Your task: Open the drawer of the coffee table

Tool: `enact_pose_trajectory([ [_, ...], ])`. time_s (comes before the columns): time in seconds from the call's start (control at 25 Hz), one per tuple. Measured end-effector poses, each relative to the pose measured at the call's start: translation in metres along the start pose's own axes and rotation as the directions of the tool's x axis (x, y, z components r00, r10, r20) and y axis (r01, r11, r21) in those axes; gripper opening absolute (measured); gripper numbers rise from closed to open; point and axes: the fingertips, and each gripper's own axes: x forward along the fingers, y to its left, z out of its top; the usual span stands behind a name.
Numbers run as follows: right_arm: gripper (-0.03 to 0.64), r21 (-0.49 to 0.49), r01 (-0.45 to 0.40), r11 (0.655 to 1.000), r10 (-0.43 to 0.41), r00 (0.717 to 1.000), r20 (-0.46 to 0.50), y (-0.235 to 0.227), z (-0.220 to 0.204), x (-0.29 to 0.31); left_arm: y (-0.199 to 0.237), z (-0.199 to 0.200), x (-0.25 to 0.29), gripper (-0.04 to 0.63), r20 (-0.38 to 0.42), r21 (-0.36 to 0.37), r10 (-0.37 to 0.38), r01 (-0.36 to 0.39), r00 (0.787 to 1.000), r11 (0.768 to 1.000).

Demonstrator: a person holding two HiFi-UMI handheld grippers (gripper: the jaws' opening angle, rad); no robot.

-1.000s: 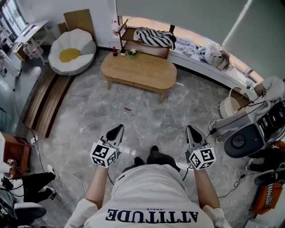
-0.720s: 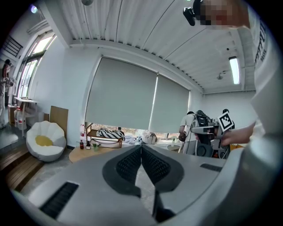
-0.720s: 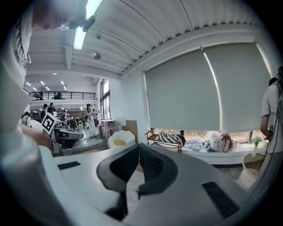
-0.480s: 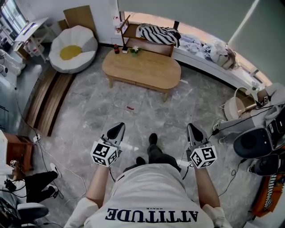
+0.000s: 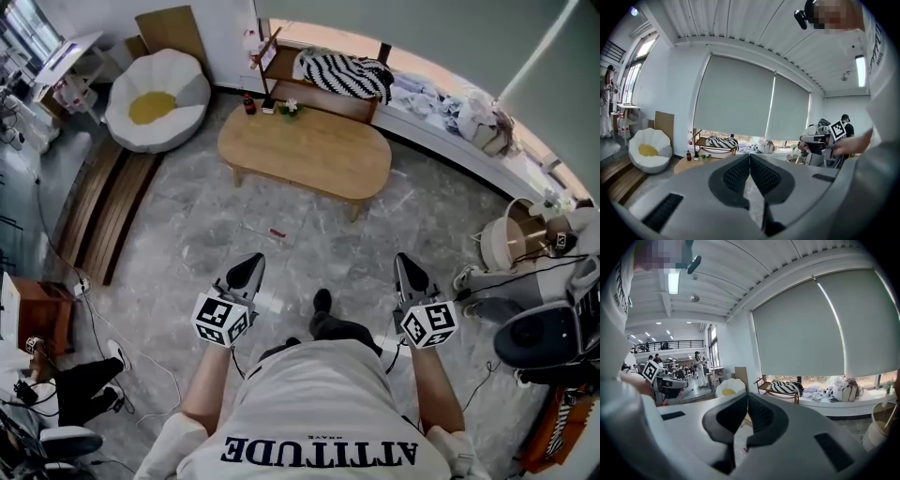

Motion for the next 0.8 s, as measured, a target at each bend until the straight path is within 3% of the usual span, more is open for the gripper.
enact_pose_trajectory([
  [0.52, 0.018, 0.001, -0.085, 0.996, 0.085, 0.996, -0.032, -0.079, 0.02, 0.097, 0.03, 0.023, 0.1, 0.02, -0.015, -0.019, 0.061, -0.061, 0.998, 0.998],
  [0.8, 0.018, 0.014, -0.106, 0.994, 0.107, 0.993, -0.049, -0.097, 0.025, 0.13, 0.044, 0.032, 0.132, 0.02, -0.03, -0.032, 0.065, -0.066, 0.997, 0.997],
])
